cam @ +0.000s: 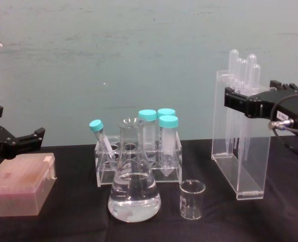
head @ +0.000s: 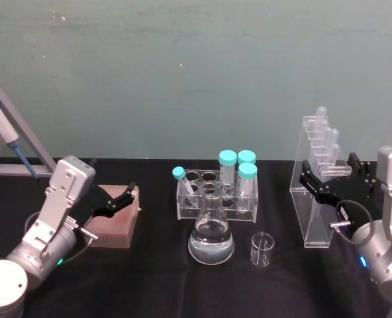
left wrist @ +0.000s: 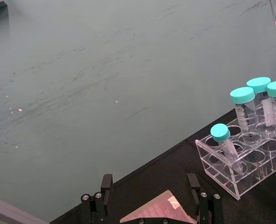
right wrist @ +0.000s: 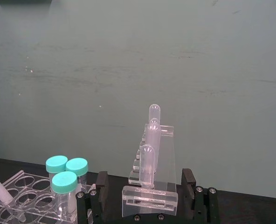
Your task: Place the experimental apparatus aside using one hand.
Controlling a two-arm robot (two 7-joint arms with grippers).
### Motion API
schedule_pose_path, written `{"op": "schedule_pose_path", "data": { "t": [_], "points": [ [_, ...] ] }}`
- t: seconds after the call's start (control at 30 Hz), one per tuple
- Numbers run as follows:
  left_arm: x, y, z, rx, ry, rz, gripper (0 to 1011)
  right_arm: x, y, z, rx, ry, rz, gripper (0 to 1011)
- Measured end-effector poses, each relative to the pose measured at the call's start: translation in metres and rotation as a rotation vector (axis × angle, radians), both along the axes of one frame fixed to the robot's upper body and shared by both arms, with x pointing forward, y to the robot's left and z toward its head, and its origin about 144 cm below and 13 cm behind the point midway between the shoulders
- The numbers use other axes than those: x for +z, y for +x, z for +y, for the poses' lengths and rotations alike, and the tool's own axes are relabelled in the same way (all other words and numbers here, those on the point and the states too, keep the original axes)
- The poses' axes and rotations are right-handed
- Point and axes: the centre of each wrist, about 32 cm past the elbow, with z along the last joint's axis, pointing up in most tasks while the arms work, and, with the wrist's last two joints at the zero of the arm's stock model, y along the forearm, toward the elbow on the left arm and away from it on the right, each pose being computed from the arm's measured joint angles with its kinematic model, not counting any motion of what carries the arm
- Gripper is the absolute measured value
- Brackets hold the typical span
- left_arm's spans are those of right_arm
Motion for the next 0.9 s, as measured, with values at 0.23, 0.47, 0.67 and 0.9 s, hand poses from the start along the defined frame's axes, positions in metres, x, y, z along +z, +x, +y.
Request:
{"op": "schedule_pose_path", "data": {
  "t": [0.23,0.47,0.67,0.9],
  "points": [
    [0.0,0.0,0.0,0.0,0.0,0.0,1000,-0.0007,0.0011,0.0007,0.001,0.001,0.003,1002],
    [0.0,0.0,0.0,0.0,0.0,0.0,1000,-0.0012,0.0017,0.0012,0.003,0.003,0.003,1002],
    [0.0,0.0,0.0,0.0,0.0,0.0,1000,-0.0013,0.0024,0.0014,0.005,0.004,0.003,1002],
    [0.0,0.0,0.0,0.0,0.0,0.0,1000,-0.0014,0.0031,0.0016,0.005,0.005,0.002,1002]
  ]
}}
